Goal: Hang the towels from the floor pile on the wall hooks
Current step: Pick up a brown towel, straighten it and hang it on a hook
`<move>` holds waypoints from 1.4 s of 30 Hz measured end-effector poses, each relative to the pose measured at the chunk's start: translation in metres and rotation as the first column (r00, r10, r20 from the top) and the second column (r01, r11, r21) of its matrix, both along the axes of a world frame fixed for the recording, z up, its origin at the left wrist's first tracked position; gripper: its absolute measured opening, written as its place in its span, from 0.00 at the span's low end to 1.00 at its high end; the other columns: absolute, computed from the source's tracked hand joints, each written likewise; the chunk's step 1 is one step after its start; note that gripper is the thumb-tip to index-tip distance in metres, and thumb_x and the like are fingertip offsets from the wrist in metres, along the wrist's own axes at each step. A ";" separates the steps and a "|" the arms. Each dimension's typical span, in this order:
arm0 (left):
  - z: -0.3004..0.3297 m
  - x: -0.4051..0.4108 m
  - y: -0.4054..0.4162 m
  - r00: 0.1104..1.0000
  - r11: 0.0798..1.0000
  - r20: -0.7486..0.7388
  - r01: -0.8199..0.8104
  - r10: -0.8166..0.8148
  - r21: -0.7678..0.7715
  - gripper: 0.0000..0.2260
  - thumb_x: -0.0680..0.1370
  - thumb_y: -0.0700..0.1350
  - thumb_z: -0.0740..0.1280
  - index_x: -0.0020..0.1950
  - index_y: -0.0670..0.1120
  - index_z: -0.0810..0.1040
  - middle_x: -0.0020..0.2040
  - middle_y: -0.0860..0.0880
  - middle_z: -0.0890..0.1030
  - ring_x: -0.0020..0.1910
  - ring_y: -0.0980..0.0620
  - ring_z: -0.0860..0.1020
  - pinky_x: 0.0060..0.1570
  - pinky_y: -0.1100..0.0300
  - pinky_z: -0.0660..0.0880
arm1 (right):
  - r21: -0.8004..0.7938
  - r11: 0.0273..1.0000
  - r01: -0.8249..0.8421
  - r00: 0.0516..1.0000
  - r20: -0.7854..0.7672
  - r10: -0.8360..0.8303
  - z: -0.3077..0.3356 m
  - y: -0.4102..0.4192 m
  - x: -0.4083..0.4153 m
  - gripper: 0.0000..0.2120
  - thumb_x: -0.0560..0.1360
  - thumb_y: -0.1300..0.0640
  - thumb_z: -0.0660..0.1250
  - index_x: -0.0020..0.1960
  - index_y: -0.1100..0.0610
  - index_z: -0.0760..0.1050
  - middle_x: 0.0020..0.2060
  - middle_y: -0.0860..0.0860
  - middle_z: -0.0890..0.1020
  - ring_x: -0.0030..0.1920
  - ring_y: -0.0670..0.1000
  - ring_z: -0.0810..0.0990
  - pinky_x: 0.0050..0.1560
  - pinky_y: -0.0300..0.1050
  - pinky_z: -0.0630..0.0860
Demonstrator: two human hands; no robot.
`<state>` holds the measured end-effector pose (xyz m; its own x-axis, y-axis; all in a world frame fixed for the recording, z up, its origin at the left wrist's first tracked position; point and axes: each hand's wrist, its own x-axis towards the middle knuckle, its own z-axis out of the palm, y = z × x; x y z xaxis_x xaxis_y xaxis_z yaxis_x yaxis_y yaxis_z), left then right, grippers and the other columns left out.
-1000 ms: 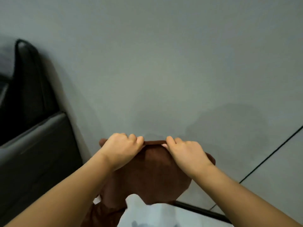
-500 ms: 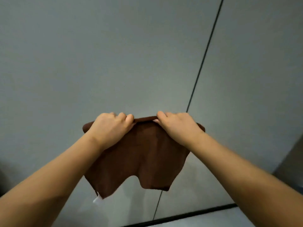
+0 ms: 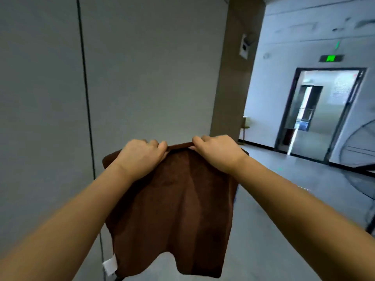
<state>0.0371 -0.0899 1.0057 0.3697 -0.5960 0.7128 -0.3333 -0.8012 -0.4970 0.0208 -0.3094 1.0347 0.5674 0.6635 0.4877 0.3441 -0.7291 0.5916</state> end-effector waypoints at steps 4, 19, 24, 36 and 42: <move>0.006 -0.009 -0.130 0.981 0.981 0.015 0.193 -0.193 -0.004 0.15 0.75 0.47 0.64 0.31 0.42 0.71 0.22 0.45 0.71 0.13 0.47 0.67 0.26 0.71 0.47 | 0.041 0.980 0.194 0.981 -0.025 -0.193 0.004 -0.120 -0.051 0.17 0.83 0.47 0.45 0.55 0.58 0.65 0.41 0.53 0.74 0.40 0.58 0.77 0.31 0.47 0.61; -0.013 -0.209 -0.641 0.482 0.480 0.021 0.874 -0.876 -0.073 0.16 0.73 0.49 0.55 0.33 0.40 0.74 0.23 0.43 0.73 0.15 0.44 0.70 0.25 0.66 0.53 | 0.060 0.541 0.839 0.543 -0.034 -0.839 -0.009 -0.518 -0.385 0.12 0.81 0.53 0.56 0.51 0.62 0.71 0.33 0.56 0.76 0.28 0.59 0.76 0.24 0.41 0.52; -0.025 -0.274 -0.746 0.255 0.257 -0.026 0.963 -0.966 -0.079 0.16 0.73 0.49 0.55 0.33 0.40 0.74 0.23 0.43 0.73 0.15 0.45 0.70 0.18 0.63 0.63 | 0.104 0.358 0.928 0.365 -0.056 -0.929 -0.019 -0.582 -0.466 0.13 0.76 0.52 0.58 0.39 0.61 0.71 0.22 0.53 0.70 0.15 0.55 0.67 0.25 0.32 0.42; -0.037 -0.315 -0.983 0.077 0.076 0.013 0.996 -0.997 -0.051 0.16 0.75 0.48 0.58 0.31 0.41 0.74 0.21 0.44 0.71 0.13 0.47 0.68 0.25 0.68 0.53 | 0.009 0.053 0.999 0.053 -0.121 -0.991 -0.028 -0.762 -0.512 0.13 0.83 0.52 0.50 0.57 0.60 0.67 0.36 0.54 0.73 0.35 0.58 0.77 0.30 0.48 0.65; -0.021 -0.325 -1.115 0.032 0.032 -0.016 0.999 -0.999 -0.023 0.13 0.71 0.46 0.72 0.31 0.41 0.74 0.22 0.44 0.72 0.13 0.47 0.68 0.22 0.68 0.56 | 0.034 -0.034 0.999 -0.029 -0.145 -0.989 -0.019 -0.868 -0.523 0.14 0.83 0.50 0.49 0.57 0.59 0.66 0.41 0.54 0.76 0.36 0.57 0.77 0.30 0.48 0.68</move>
<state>-0.2881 -1.2053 0.9847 -0.5669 -0.3993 0.7206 -0.8230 0.3145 -0.4731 -0.5026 -1.1775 1.0157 0.6276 -0.6541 0.4222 -0.7608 -0.4004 0.5106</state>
